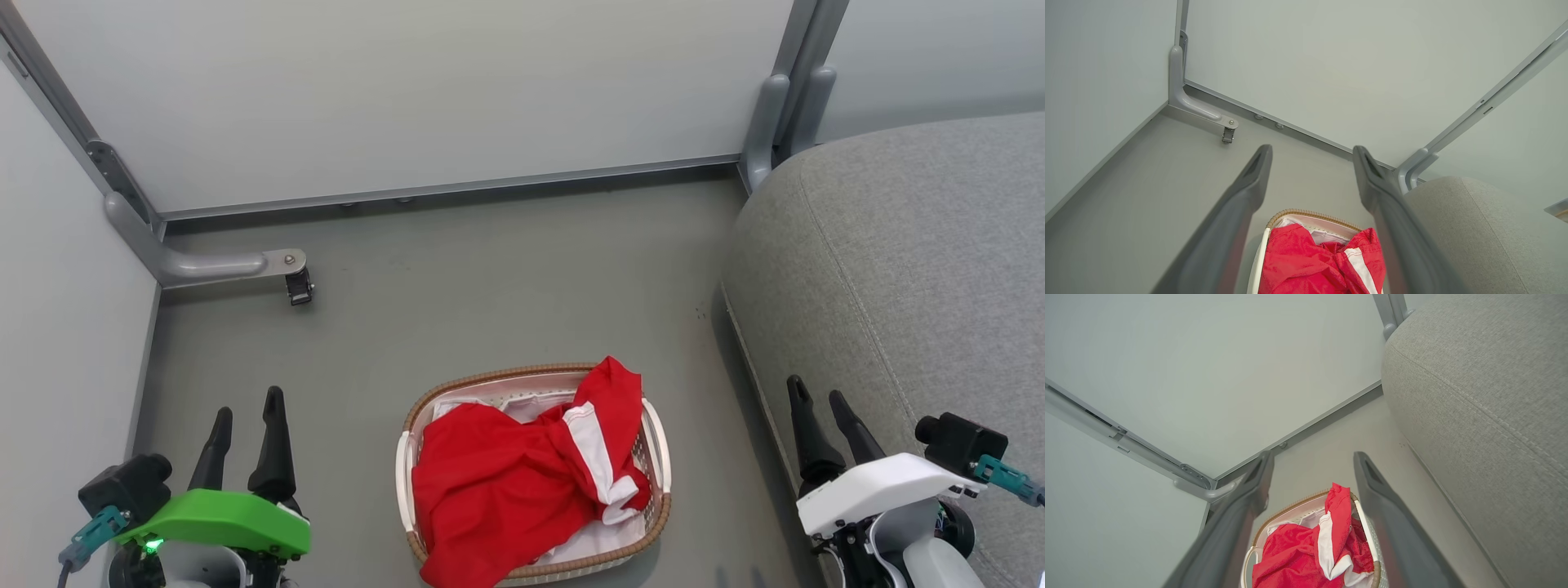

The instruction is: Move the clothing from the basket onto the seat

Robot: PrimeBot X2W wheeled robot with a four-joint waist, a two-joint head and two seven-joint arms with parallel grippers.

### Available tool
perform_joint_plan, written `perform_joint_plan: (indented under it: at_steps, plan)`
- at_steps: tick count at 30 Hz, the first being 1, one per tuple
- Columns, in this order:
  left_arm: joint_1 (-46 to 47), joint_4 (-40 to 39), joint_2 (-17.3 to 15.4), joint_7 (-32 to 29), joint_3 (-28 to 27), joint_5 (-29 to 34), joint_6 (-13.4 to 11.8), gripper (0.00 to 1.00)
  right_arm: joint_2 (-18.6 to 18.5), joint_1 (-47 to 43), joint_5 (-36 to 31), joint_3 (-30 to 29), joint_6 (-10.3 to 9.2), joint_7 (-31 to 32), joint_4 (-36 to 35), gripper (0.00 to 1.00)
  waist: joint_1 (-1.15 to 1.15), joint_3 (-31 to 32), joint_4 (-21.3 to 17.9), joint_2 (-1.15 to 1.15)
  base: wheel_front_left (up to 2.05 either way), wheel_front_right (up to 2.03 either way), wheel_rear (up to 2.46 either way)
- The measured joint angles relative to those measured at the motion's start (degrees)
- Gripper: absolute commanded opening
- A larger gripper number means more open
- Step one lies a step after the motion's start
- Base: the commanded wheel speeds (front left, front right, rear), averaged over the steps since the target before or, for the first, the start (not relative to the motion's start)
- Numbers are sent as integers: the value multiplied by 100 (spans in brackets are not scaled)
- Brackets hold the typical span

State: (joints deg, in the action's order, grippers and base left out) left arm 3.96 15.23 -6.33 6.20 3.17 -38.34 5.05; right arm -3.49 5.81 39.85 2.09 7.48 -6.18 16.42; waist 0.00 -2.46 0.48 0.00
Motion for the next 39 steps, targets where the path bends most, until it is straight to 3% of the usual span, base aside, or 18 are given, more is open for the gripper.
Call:
perform_joint_plan:
  at_steps: [25,39]
  plan:
    - [-124,-13,-41,380,181,1686,25,100,15,2,-1770,300,0,-378,101,100,0,-48,23,0,0,0,0]
    - [-229,11,-33,556,196,2294,57,100,9,-31,-2447,399,0,-548,193,100,0,-21,27,0,0,0,0]
